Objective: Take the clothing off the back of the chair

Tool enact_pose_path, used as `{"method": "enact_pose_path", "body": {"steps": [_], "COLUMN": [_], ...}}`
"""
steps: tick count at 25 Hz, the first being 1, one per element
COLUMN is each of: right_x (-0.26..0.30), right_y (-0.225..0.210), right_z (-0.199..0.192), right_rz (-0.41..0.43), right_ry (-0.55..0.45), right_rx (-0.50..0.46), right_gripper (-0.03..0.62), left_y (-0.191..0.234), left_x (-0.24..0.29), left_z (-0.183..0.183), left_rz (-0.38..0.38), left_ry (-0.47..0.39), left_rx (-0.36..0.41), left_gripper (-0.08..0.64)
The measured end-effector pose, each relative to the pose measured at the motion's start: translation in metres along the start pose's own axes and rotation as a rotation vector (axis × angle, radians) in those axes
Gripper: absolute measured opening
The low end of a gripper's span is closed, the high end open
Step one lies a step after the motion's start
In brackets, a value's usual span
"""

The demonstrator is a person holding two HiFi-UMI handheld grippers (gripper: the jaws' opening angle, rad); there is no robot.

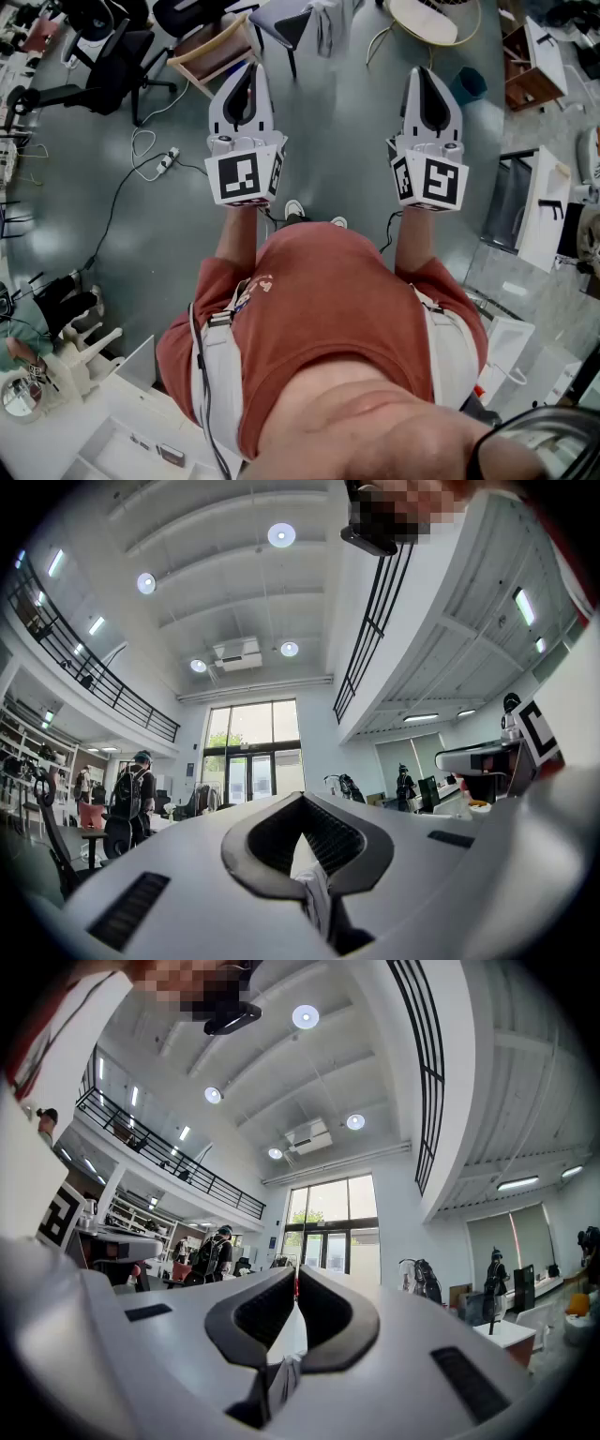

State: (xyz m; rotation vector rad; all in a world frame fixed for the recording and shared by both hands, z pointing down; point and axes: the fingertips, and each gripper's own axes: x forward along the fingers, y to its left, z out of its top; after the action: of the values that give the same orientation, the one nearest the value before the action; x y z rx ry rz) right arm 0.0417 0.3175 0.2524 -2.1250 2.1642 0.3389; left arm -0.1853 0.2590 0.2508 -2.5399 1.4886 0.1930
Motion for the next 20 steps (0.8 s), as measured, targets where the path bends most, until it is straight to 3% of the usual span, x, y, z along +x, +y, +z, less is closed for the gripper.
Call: {"method": "enact_pose_path", "body": {"steps": [13,20], "right_x": [0.008,0.028], "right_y": [0.022,0.053], "right_z": [-0.017,-0.016], "right_rz": [0.004,0.022], "right_ry": [0.039,0.034], "right_rx": [0.014,0.027], "right_gripper": [0.029,0.029], "left_y": [0.01,0.037], "left_x": [-0.003,0.0], "left_z": [-0.014,-0.026], "left_rz": [-0.023,-0.036], "left_ry": [0.023,0.037], "left_rx": [-0.03,-0.037], "left_gripper": [0.014,0.014]}}
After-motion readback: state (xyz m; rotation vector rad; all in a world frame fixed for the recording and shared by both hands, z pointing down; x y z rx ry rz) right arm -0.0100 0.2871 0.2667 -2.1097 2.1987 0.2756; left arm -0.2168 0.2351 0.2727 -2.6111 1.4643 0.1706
